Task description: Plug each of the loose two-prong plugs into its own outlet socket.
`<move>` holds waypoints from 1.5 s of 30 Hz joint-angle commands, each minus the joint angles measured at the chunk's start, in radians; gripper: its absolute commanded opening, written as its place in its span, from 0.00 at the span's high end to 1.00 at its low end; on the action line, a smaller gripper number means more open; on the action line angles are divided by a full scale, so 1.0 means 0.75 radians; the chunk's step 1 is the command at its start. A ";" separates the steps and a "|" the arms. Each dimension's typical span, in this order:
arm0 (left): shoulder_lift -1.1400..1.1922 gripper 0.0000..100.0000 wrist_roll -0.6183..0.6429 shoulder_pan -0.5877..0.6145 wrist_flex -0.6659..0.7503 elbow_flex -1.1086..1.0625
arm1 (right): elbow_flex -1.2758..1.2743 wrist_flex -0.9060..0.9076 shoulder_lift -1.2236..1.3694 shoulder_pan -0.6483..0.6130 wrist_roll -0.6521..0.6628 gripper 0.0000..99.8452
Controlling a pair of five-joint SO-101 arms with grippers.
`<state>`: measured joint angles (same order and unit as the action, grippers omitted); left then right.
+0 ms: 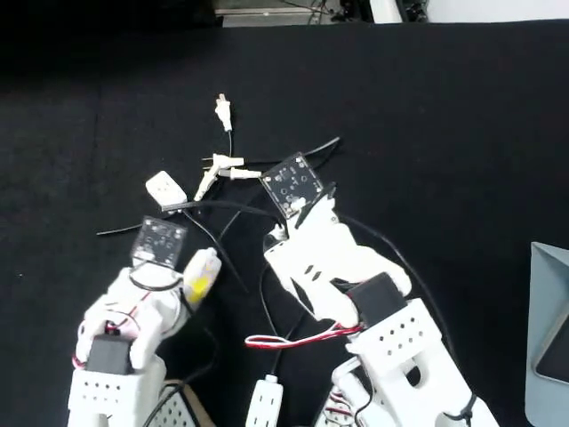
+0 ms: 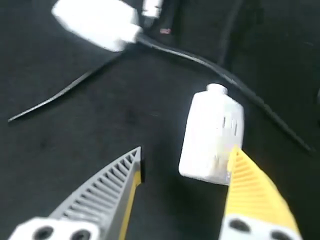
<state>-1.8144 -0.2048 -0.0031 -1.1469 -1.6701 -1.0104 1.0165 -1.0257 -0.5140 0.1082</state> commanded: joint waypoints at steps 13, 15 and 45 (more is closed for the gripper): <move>-0.004 0.73 0.200 0.425 -0.033 0.369 | -0.007 -0.129 -0.009 -0.239 -0.082 0.99; -0.006 0.73 0.260 0.496 -0.072 0.392 | -0.024 -0.217 0.036 -0.286 -0.098 0.99; -0.006 0.73 0.387 0.856 0.035 0.230 | 0.116 -0.837 0.903 -0.559 -0.487 0.99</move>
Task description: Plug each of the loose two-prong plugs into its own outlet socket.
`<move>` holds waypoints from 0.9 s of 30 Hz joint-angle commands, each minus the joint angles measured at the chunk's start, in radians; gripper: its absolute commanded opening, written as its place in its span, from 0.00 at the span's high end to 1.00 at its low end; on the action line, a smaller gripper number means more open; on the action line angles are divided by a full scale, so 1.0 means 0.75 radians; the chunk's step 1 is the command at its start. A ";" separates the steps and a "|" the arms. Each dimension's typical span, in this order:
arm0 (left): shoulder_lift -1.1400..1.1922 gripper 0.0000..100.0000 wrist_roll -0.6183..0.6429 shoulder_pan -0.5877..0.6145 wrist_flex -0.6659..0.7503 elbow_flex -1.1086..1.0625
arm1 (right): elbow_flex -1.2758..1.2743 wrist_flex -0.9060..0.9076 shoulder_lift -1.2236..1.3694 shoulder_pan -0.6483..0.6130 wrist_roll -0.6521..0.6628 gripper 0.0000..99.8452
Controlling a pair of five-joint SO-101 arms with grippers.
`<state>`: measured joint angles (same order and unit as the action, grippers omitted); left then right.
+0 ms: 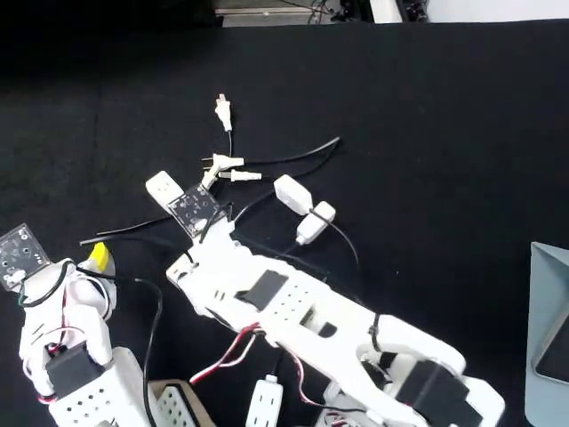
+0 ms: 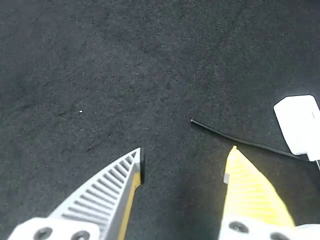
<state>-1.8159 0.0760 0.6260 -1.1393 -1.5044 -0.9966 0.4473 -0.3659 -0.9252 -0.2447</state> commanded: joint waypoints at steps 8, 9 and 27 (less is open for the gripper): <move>-0.004 0.73 0.012 0.015 0.025 -0.001 | 0.099 -0.125 0.005 -0.006 -0.012 0.99; -0.004 0.73 0.012 0.015 0.025 -0.001 | 0.099 -0.135 0.009 -0.006 -0.012 0.99; -0.004 0.73 0.012 0.015 0.025 -0.003 | 0.087 -0.278 0.142 -0.006 -0.006 0.99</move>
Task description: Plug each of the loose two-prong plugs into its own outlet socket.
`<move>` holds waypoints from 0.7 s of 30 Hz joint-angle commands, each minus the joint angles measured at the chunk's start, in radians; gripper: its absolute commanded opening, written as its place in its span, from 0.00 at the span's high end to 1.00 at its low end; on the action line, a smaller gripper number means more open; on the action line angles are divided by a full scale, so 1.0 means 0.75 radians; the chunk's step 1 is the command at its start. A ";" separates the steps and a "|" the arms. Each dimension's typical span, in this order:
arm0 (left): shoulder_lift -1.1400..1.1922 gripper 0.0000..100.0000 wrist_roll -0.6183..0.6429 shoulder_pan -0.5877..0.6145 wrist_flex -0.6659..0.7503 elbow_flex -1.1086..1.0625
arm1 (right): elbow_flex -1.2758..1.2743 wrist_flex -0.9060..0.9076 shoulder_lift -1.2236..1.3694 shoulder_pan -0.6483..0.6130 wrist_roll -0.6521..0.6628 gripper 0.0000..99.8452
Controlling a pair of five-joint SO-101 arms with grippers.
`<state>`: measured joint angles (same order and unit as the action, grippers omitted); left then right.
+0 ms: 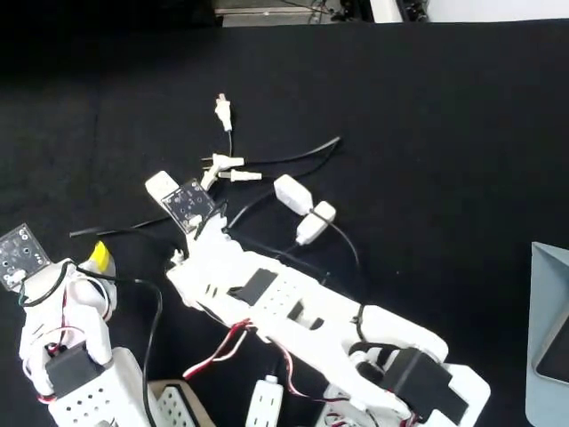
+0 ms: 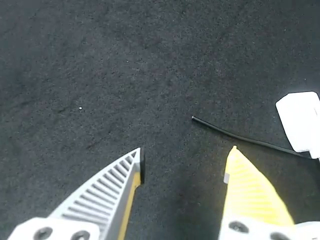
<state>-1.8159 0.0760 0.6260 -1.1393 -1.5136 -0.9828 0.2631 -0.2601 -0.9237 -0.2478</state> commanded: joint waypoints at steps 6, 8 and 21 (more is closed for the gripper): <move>-0.004 0.73 0.012 0.015 0.025 0.009 | 0.071 -0.035 0.056 -0.010 0.057 0.99; -0.004 0.73 0.012 0.015 0.025 0.009 | 0.079 -0.035 0.118 -0.014 0.076 0.99; -0.004 0.73 0.012 0.015 0.025 0.009 | 0.001 -0.023 0.046 -0.008 0.149 0.99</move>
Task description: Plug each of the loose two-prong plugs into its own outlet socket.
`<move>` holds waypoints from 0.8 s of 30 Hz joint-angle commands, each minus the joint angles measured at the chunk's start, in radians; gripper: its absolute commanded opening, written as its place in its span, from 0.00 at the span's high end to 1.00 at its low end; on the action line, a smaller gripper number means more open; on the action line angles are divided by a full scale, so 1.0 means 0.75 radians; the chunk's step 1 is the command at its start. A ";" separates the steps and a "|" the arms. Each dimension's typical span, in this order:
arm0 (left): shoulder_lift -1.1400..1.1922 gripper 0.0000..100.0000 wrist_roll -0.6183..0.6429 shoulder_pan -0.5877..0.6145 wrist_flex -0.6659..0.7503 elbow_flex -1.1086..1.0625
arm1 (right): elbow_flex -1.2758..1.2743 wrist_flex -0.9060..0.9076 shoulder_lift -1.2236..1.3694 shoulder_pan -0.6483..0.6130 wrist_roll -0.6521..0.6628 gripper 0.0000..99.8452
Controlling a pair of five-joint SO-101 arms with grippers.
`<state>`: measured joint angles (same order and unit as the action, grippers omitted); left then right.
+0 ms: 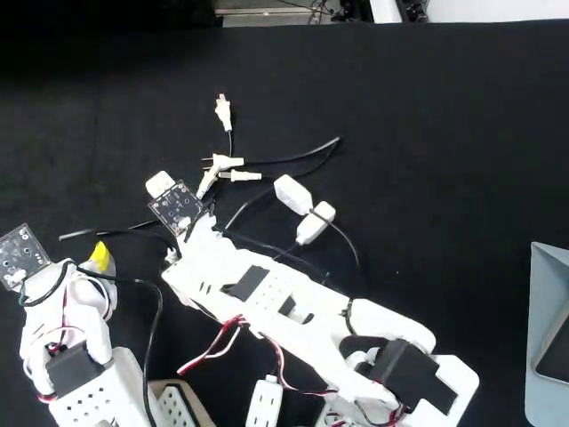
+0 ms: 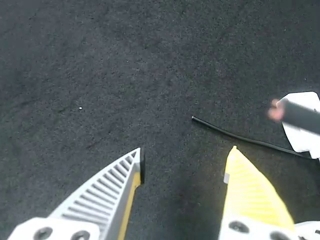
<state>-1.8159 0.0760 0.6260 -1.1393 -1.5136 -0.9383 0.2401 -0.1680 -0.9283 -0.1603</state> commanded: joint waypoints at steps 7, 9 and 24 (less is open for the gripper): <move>-0.004 0.73 0.012 0.015 0.025 0.007 | -0.132 0.006 -0.189 -0.002 0.033 0.99; -0.004 0.73 0.012 0.015 0.025 0.007 | -0.130 -0.002 -0.169 -0.004 0.033 0.99; -0.004 0.73 0.012 0.015 0.025 0.007 | -0.064 0.008 0.042 -0.008 0.166 0.99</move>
<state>-1.8159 0.0760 0.6260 -1.1393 -1.5136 -0.9935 0.2386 -0.1527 -0.9314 -0.0760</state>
